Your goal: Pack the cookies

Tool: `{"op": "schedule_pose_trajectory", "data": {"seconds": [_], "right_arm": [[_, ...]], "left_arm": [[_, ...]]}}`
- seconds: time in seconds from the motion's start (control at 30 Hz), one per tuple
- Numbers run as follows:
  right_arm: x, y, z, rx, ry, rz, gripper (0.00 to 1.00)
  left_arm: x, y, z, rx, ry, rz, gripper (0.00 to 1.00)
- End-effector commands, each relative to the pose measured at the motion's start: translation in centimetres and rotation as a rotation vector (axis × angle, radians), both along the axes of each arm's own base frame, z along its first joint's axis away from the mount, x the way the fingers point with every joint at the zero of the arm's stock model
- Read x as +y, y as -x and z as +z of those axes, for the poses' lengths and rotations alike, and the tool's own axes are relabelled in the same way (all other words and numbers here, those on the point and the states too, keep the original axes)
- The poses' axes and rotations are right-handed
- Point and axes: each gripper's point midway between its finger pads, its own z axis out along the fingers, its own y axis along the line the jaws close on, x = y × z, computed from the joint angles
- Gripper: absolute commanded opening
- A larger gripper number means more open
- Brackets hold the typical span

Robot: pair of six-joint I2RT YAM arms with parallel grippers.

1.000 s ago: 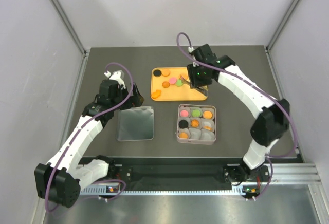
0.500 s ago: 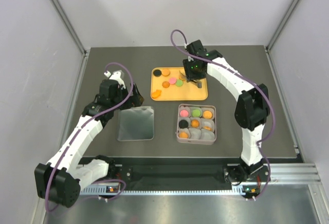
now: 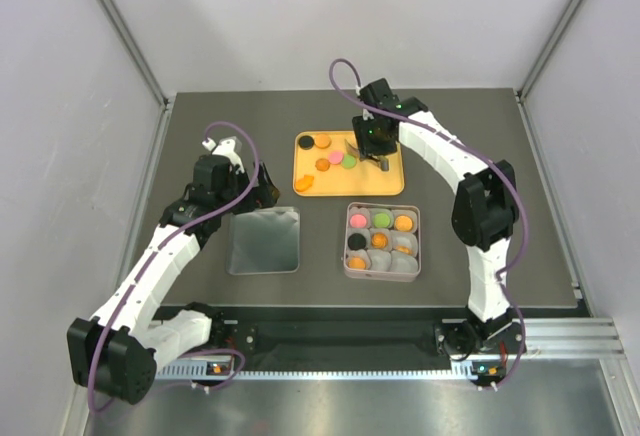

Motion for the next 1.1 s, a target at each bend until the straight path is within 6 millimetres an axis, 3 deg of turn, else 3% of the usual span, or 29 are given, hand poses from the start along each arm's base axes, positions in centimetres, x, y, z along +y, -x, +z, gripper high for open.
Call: {"op": "schedule_pose_trajectory", "data": {"seconds": [0.0, 0.5, 1.07], "right_arm": [[0.6, -1.8, 1.7, -0.069, -0.045, -0.017, 0.48], [-0.4, -1.9, 0.1, -0.04, 0.004, -0.045, 0.47], [-1.0, -1.5, 2.1, -0.078, 0.008, -0.05, 0.48]], "left_arm": [[0.2, -0.4, 0.6, -0.029, -0.003, 0.008, 0.98], [0.1, -0.5, 0.6, -0.028, 0.0, 0.006, 0.98], [0.0, -0.4, 0.5, -0.024, 0.002, 0.002, 0.98]]}}
